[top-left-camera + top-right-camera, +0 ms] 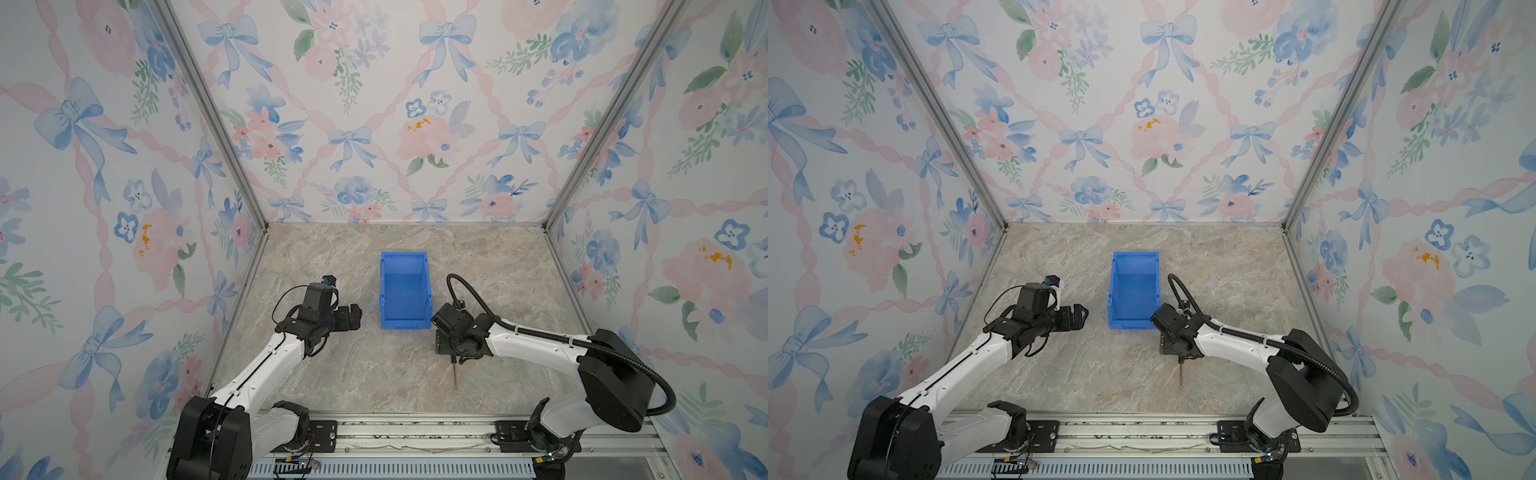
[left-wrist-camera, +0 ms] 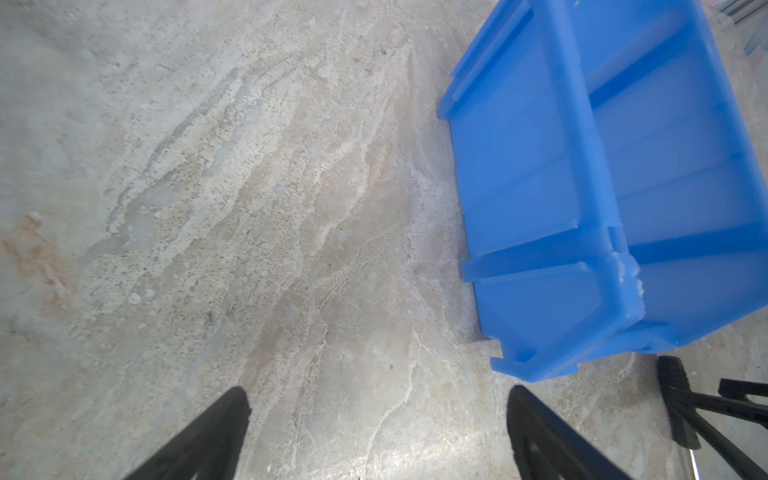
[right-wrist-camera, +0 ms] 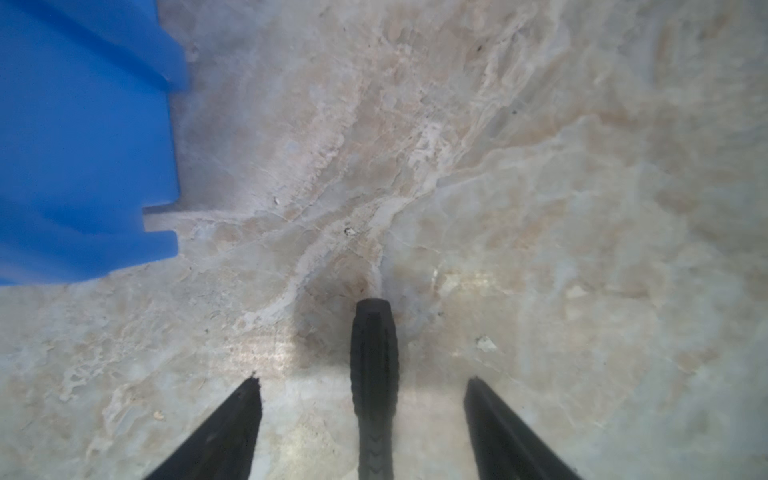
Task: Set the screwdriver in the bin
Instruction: 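Lower the right gripper over the screwdriver handle and close on it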
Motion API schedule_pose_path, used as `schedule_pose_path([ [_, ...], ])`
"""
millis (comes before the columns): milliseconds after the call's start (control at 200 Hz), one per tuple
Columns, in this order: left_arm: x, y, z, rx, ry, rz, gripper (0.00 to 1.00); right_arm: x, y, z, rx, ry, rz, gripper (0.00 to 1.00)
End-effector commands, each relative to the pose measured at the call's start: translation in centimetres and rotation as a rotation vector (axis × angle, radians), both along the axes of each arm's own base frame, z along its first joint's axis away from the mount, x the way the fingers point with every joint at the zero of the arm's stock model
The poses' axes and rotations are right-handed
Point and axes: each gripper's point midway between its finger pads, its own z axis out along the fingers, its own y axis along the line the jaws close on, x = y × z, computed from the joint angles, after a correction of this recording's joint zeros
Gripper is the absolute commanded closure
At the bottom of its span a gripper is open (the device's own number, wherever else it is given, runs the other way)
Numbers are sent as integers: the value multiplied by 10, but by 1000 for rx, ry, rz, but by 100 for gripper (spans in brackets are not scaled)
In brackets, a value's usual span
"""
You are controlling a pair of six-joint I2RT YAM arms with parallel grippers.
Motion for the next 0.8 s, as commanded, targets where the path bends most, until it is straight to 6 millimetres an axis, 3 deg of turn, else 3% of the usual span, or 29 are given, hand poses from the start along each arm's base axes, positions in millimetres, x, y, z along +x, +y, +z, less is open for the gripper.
schedule_pose_path([
  [0,-6,0,-3,17,4,-13,2,-5,-9,-9,-52,6,-31,27],
  [205,-4,-3,-2,36,-5,-28,2,-6,-12,-17,-72,2,-47,32],
  [395,-6,-4,-4,44,-3,-32,3,-7,-13,-22,-88,4,-55,47],
  [595,-6,-5,-3,50,-9,-37,2,-5,-10,-26,-100,5,-44,49],
  [795,-7,-6,-4,51,-8,-41,3,-5,-5,-30,-95,0,-22,57],
])
